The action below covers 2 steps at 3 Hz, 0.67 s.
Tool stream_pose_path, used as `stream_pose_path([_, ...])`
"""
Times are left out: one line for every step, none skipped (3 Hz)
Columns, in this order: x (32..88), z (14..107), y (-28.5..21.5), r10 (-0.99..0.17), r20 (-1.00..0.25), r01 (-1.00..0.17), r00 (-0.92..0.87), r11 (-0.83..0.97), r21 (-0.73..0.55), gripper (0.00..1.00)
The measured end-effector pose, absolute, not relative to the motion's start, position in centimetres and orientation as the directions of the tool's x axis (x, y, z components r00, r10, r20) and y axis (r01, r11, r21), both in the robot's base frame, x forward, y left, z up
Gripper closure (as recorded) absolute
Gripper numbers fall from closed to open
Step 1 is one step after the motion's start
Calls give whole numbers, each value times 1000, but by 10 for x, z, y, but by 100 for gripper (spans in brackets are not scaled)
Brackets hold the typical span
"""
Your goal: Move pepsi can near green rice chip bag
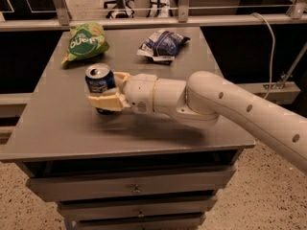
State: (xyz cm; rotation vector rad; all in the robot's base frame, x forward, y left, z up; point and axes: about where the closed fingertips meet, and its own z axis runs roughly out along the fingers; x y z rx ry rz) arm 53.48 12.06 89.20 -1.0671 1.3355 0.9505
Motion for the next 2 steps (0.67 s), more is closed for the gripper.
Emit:
stream_pose_path([559, 901, 85, -104, -994, -898, 43, 431, -84, 100])
stream_pose_path([580, 903, 45, -145, -989, -793, 29, 600, -111, 100])
